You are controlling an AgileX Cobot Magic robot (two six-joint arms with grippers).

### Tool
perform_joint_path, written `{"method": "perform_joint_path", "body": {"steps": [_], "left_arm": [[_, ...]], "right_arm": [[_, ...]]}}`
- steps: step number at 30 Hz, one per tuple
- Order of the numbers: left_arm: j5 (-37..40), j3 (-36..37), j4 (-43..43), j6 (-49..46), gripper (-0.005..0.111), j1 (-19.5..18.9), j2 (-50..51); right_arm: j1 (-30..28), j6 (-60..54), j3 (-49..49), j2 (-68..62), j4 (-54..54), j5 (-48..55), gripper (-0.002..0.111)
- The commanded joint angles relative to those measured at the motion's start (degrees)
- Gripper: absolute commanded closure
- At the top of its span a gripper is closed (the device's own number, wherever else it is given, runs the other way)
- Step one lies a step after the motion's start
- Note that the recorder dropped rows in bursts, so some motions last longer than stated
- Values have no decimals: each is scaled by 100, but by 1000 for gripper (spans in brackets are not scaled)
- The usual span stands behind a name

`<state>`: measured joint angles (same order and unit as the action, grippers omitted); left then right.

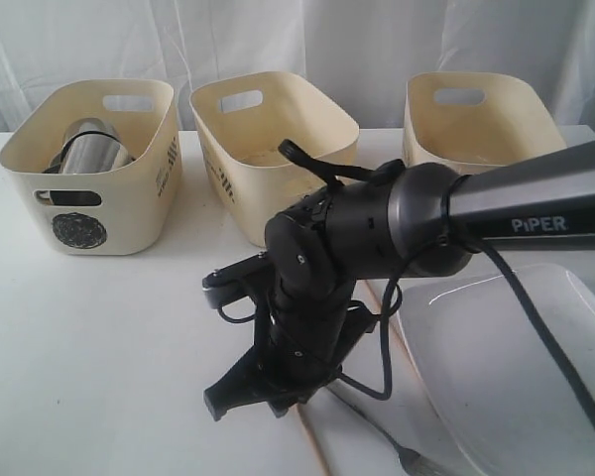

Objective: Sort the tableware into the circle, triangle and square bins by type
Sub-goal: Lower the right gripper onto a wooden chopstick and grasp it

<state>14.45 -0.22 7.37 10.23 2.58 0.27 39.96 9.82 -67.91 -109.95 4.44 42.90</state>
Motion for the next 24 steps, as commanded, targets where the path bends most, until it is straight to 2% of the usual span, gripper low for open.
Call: {"method": "perform_joint_path", "body": {"steps": [1,17,24], "left_arm": [[8,22,1,4,107,-17,-27],[8,22,1,4,107,-17,-27],[8,22,1,4,107,-17,-27]], "right_arm": [[-3,-55,19,-98,-172,-129,81],[-3,-55,19,-359,-402,-236,81],[-3,-80,19,-692,-402,-252,96]]}}
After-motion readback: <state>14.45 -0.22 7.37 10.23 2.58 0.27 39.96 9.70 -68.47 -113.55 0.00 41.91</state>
